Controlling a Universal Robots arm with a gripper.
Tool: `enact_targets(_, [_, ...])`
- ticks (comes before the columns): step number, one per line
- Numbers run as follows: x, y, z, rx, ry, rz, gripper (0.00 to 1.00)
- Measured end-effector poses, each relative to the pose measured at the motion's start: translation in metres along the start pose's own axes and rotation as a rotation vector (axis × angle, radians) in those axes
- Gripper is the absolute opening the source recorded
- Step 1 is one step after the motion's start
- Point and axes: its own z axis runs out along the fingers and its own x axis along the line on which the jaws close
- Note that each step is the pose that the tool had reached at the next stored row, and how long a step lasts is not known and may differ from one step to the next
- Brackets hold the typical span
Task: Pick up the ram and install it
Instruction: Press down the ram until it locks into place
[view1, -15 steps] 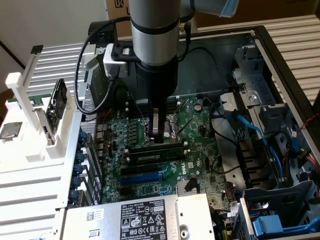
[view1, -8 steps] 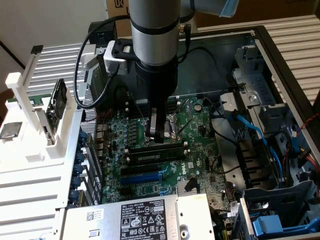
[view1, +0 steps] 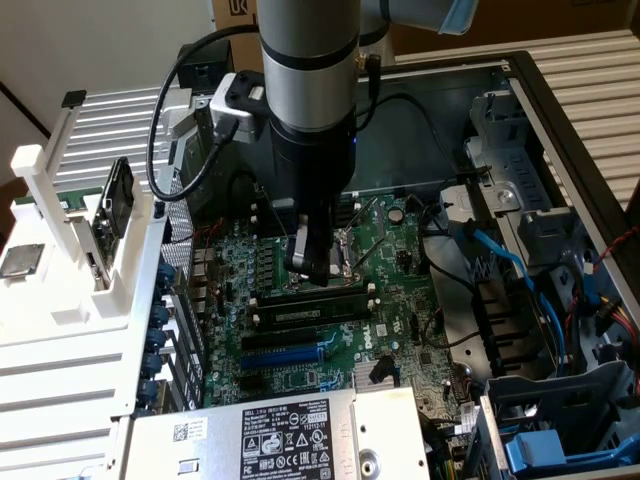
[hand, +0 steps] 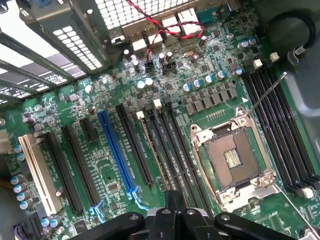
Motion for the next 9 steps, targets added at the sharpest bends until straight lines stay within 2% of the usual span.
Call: enact_targets(9, [0.0000, 0.0000, 0.0000, 0.0051, -0.0044, 0.126, 0.10])
